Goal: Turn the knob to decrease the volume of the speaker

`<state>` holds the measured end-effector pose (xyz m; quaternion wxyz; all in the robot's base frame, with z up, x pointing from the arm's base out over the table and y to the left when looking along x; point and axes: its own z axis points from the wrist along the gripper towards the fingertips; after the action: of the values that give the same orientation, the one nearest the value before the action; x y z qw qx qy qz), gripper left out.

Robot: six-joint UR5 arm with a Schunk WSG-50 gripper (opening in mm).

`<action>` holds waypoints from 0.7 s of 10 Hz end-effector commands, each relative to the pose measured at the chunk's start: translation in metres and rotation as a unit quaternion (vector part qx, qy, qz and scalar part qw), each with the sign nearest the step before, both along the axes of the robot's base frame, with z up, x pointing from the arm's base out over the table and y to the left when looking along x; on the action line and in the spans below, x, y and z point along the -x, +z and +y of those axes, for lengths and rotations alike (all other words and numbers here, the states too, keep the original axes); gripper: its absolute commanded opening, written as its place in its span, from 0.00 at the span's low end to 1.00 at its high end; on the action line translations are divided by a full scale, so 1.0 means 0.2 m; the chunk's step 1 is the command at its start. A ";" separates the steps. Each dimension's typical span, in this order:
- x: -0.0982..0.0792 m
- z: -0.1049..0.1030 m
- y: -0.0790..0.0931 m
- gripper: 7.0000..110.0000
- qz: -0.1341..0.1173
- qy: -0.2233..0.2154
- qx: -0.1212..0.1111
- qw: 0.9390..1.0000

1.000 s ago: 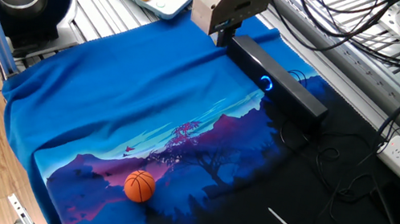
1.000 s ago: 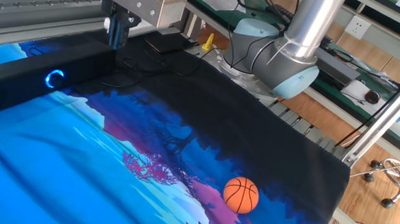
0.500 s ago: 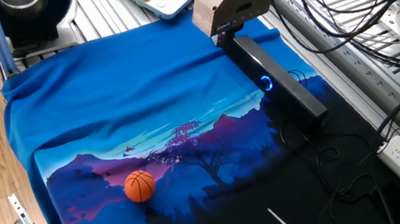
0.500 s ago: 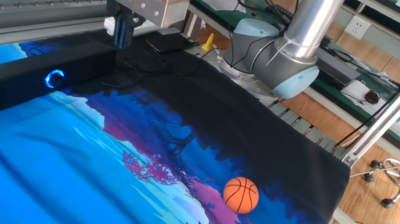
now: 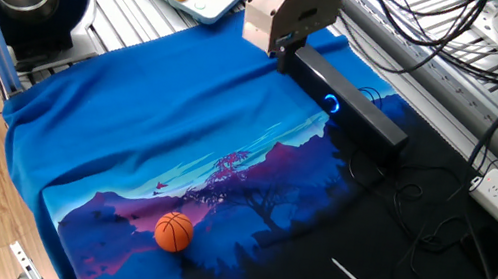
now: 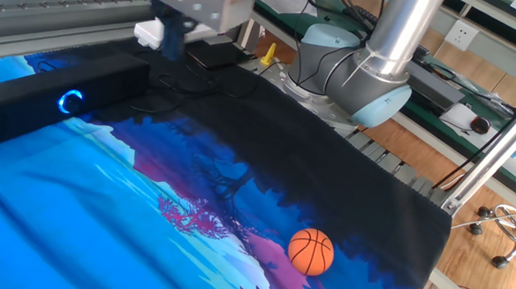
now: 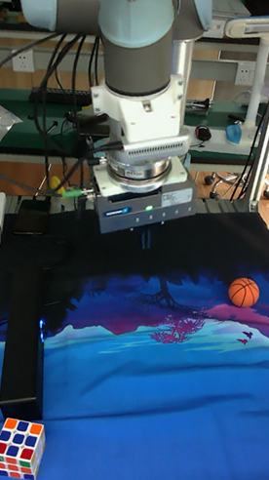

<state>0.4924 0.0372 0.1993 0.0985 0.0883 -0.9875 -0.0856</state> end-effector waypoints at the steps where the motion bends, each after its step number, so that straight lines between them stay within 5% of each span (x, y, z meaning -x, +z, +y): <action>1: 0.05 0.03 0.03 0.00 0.020 0.010 -0.017 1.000; 2: 0.06 -0.01 0.02 0.00 0.023 0.012 0.000 1.000; 7: 0.23 -0.07 0.08 0.00 0.085 0.060 -0.008 0.995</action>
<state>0.4622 0.0296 0.2074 0.1567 0.1262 -0.9756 -0.0884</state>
